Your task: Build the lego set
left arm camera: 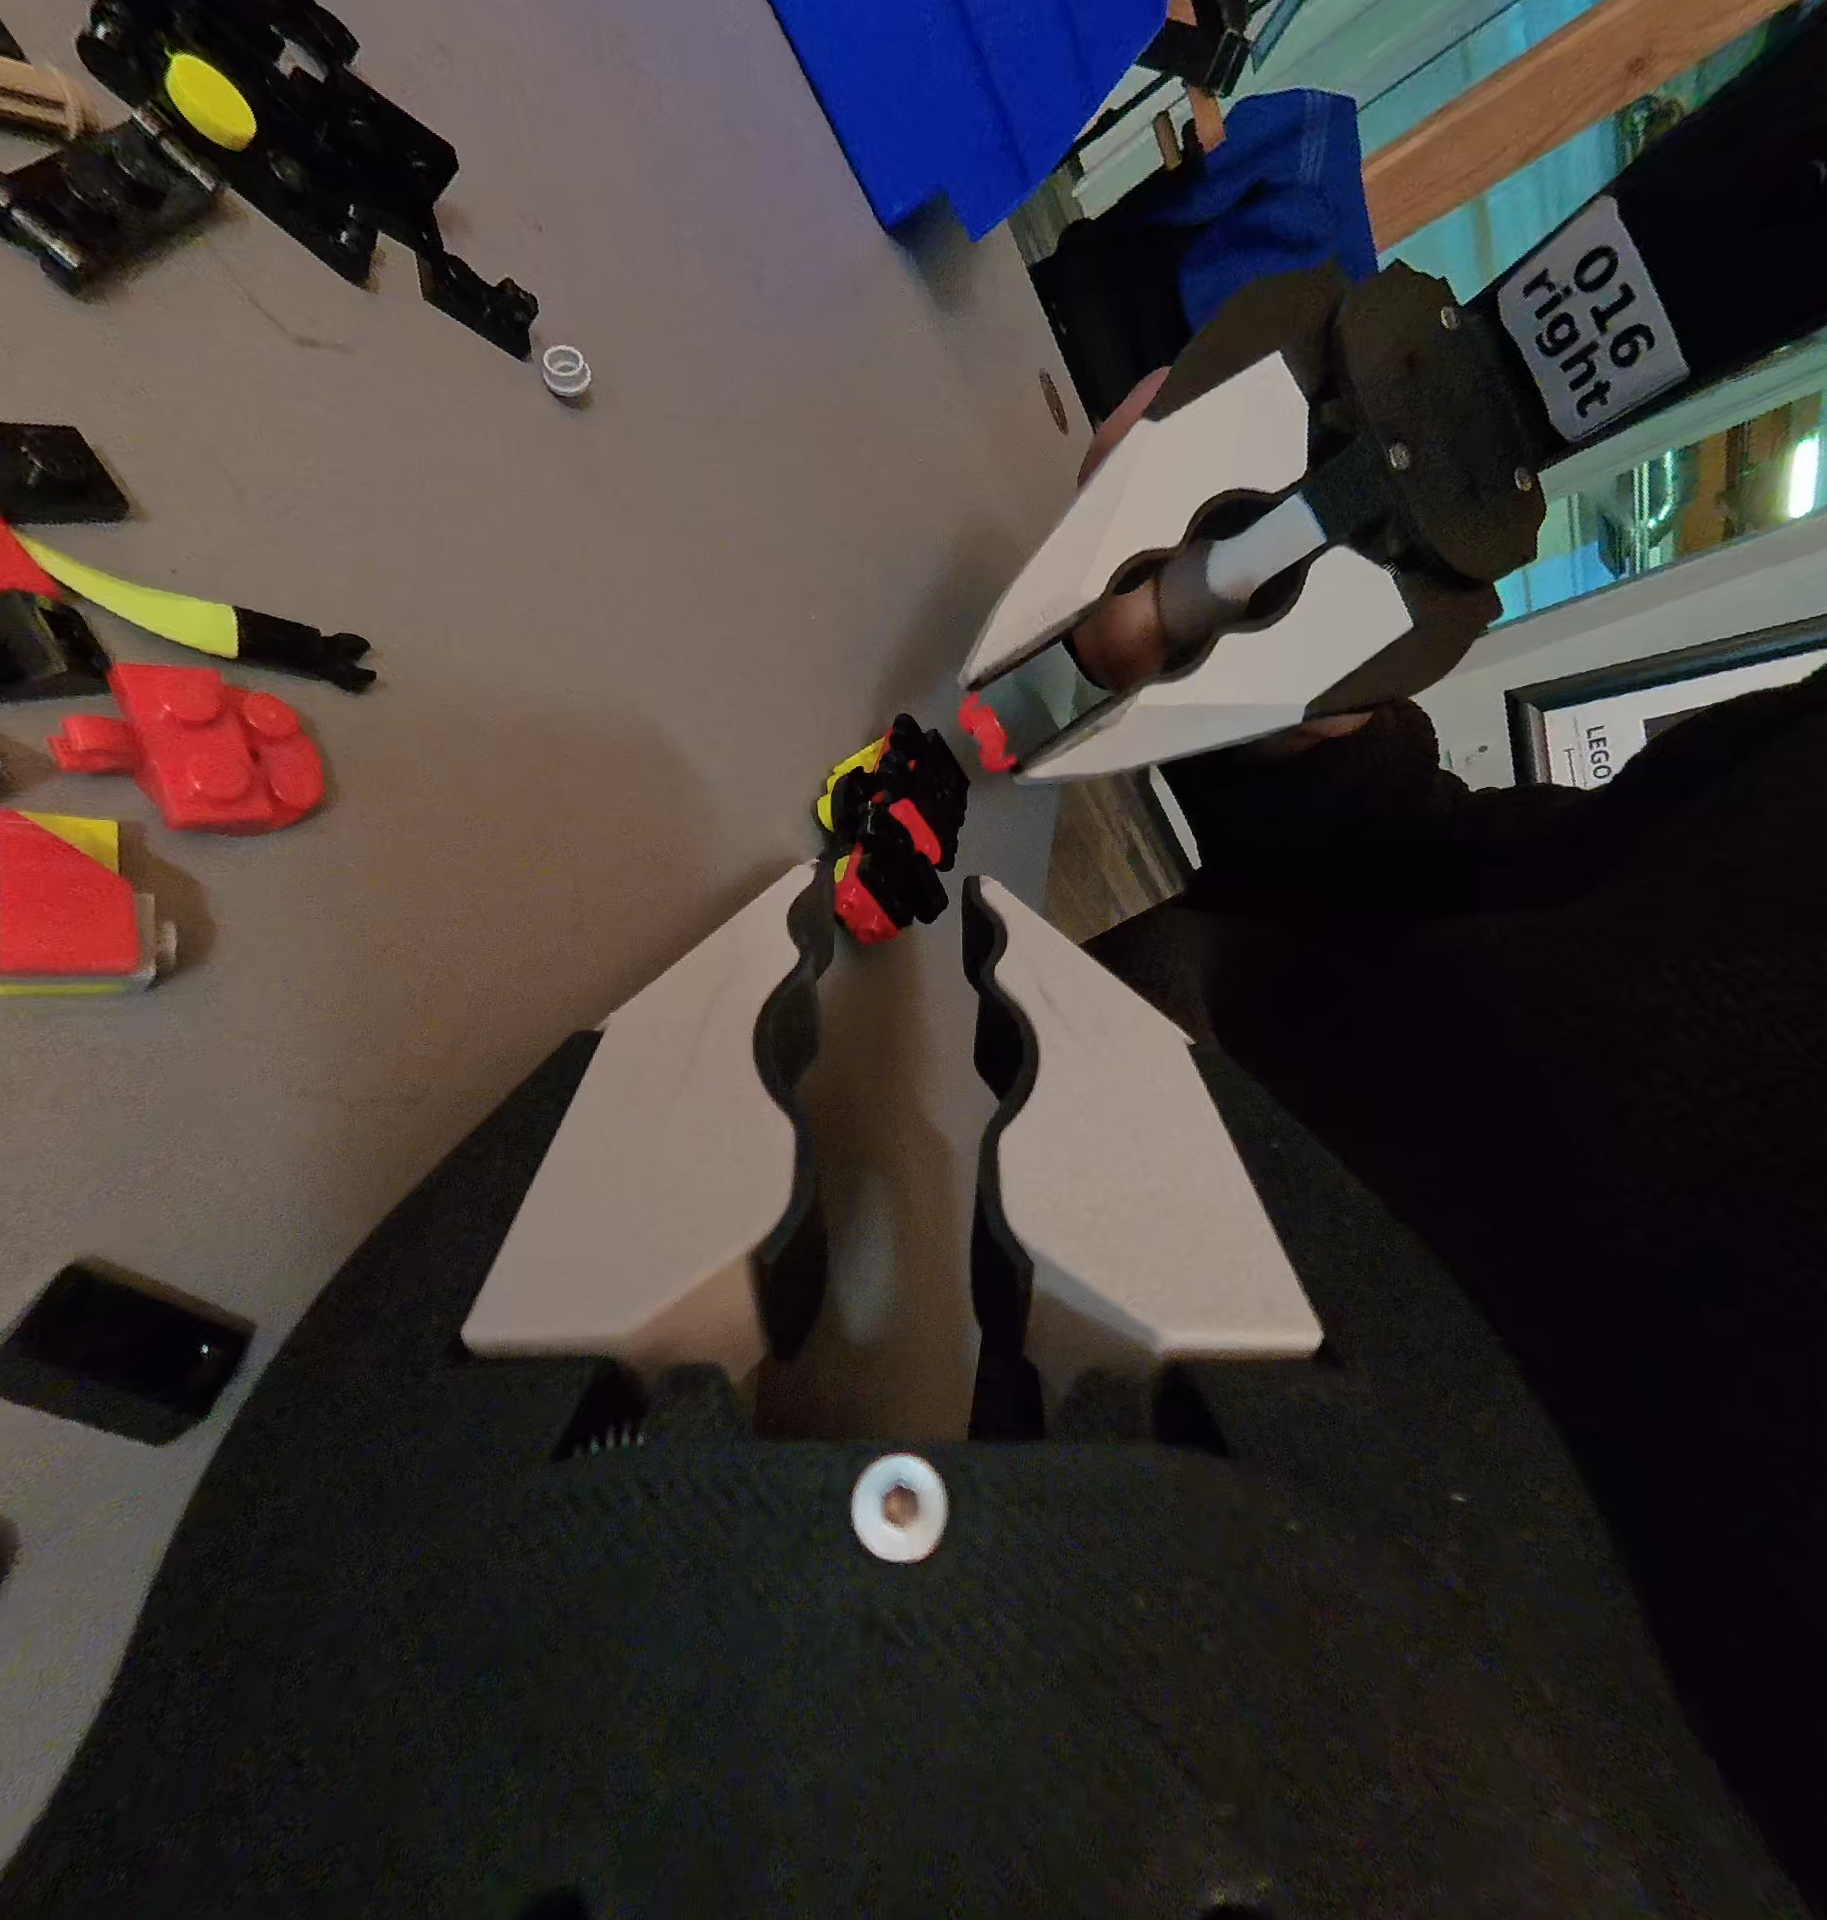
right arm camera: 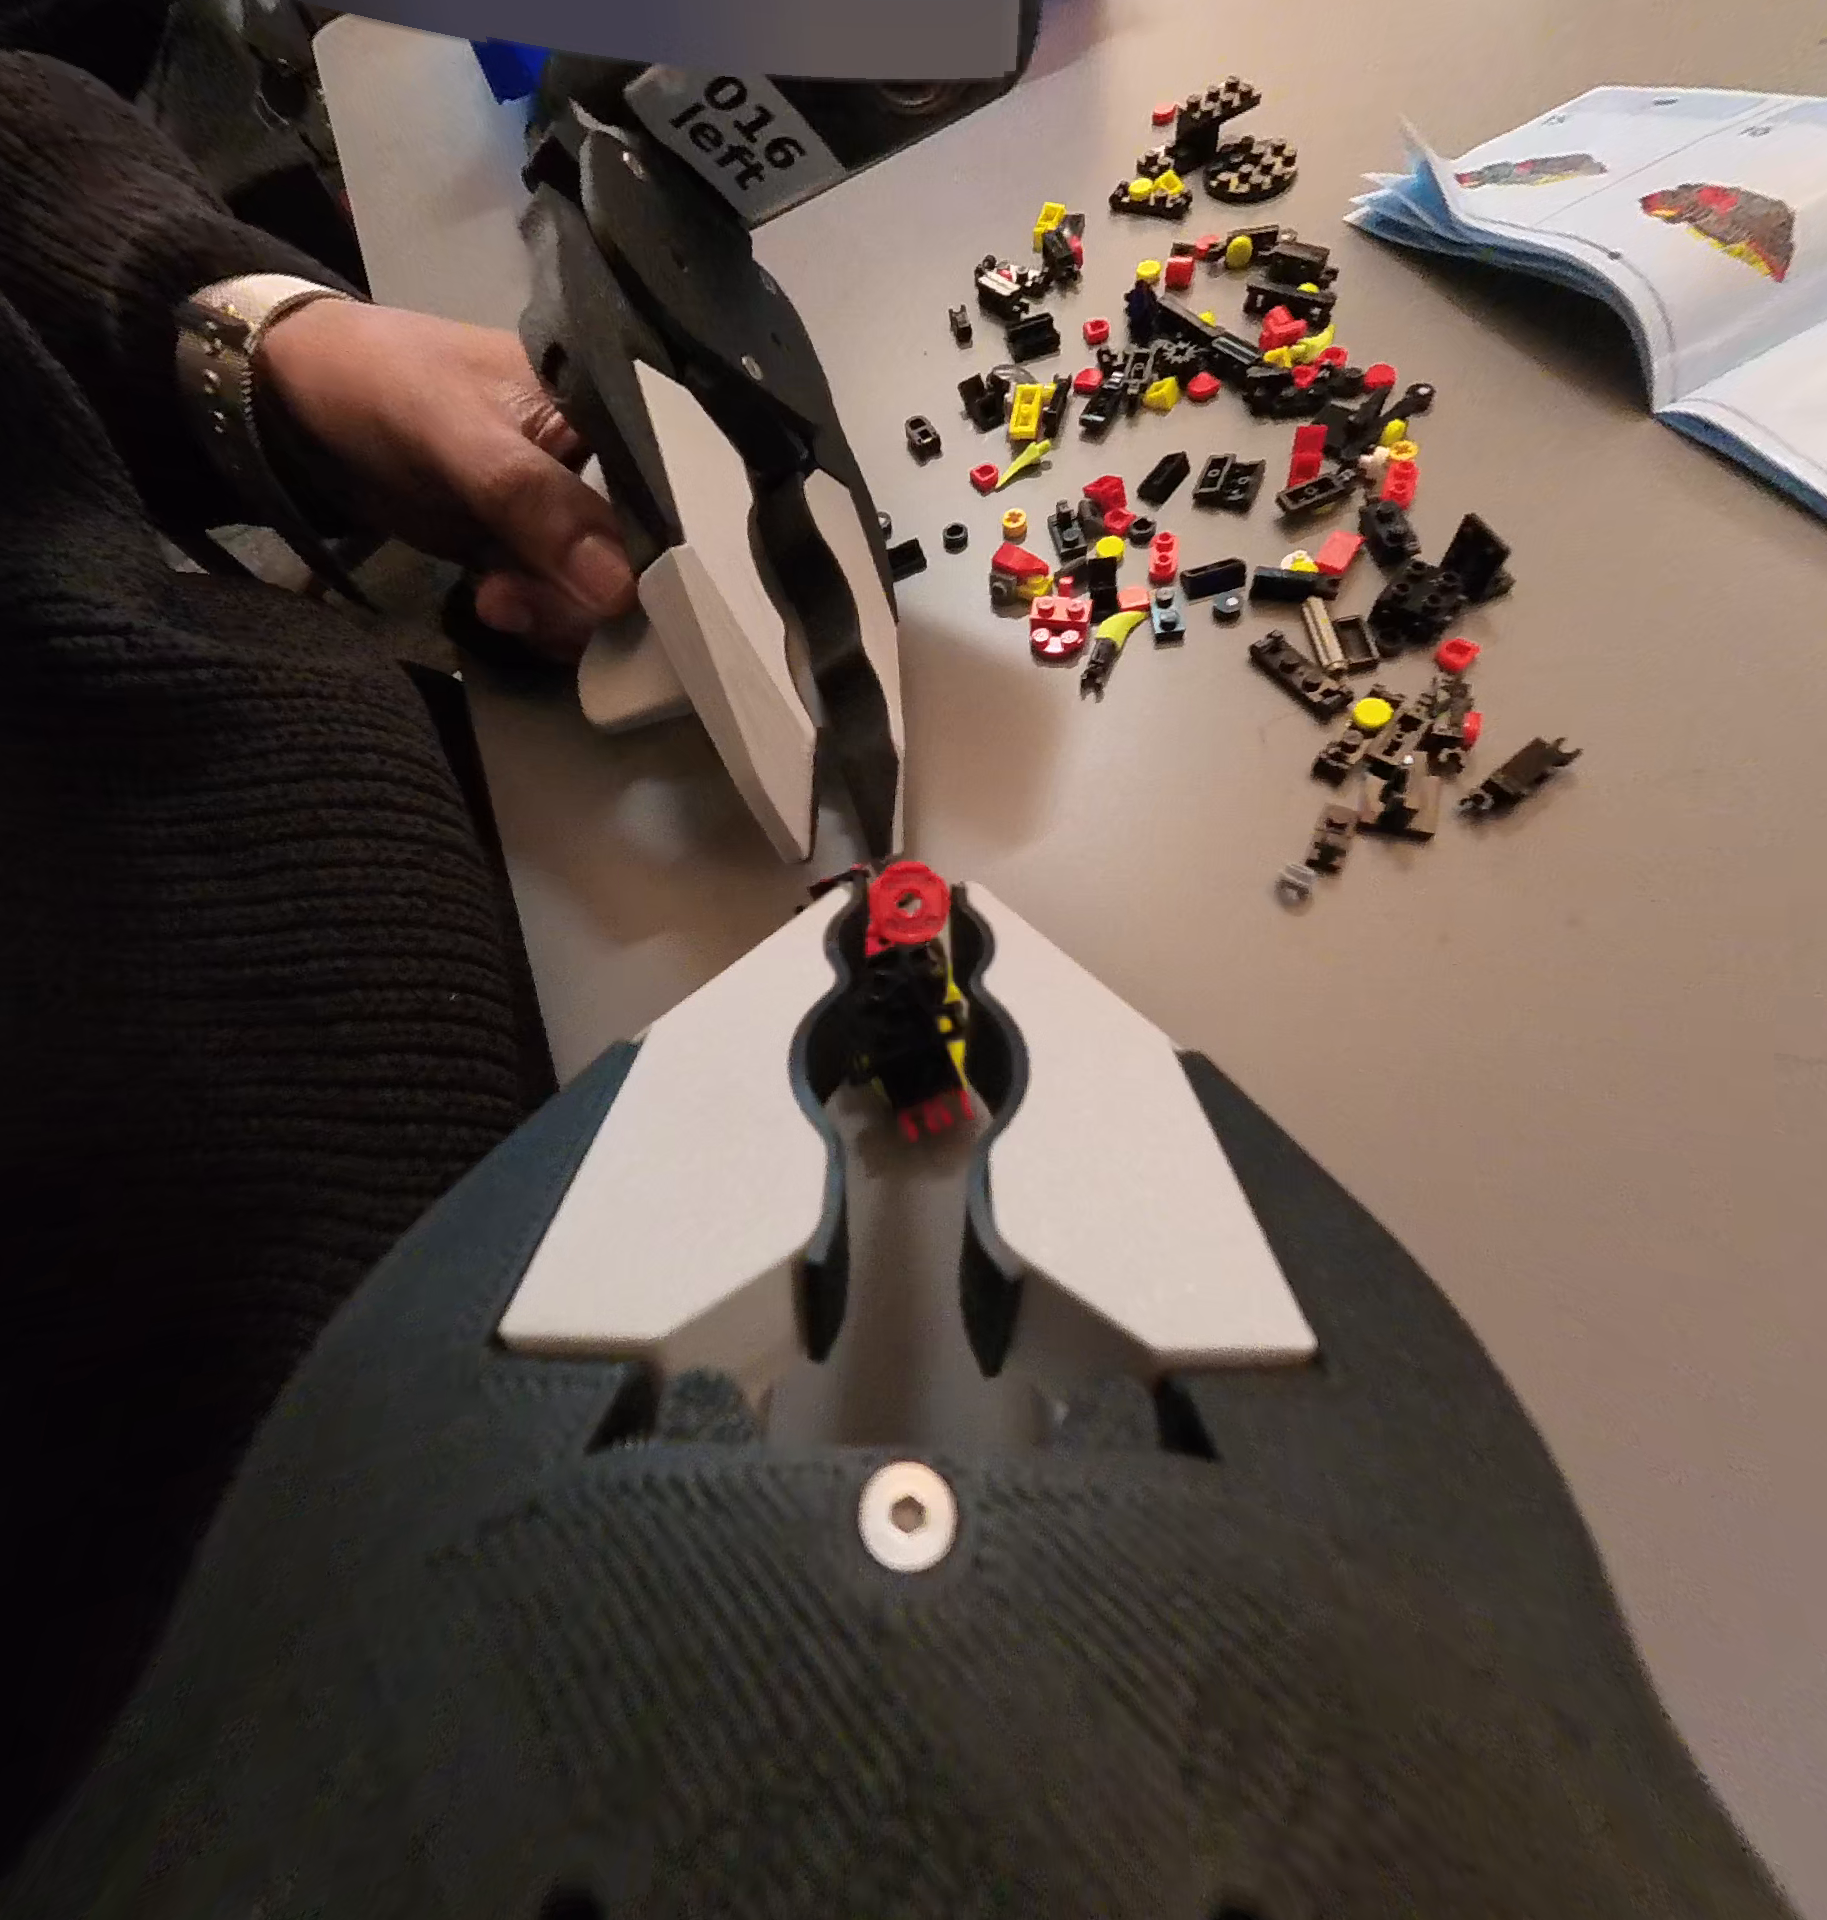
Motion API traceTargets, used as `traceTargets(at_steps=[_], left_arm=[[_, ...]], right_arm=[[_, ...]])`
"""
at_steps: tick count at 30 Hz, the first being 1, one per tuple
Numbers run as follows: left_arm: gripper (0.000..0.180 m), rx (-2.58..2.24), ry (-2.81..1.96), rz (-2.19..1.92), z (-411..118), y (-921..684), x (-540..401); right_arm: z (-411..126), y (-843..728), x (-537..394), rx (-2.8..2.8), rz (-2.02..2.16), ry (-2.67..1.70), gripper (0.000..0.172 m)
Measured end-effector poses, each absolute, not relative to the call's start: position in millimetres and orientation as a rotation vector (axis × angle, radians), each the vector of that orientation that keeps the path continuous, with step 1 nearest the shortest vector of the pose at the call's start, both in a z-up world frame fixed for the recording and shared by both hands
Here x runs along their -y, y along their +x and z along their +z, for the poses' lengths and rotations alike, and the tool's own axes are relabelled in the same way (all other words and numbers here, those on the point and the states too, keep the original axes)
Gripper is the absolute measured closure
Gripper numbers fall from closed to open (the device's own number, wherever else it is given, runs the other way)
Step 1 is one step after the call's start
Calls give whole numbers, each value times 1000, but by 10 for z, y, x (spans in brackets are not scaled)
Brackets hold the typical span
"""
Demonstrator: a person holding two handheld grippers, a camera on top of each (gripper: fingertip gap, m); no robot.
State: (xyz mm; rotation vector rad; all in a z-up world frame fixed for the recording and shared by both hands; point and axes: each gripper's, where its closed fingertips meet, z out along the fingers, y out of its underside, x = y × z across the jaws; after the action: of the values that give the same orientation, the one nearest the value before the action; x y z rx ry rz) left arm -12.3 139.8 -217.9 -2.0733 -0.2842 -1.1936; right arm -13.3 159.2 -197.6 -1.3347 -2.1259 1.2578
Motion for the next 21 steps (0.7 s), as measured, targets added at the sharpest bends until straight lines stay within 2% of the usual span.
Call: traceTargets(at_steps=[21], left_arm=[[159,286,-2073,-1206,-2176,-113,-1388]], right_arm=[[-2160,-112,-1398,2334,1037,-1159,158]])
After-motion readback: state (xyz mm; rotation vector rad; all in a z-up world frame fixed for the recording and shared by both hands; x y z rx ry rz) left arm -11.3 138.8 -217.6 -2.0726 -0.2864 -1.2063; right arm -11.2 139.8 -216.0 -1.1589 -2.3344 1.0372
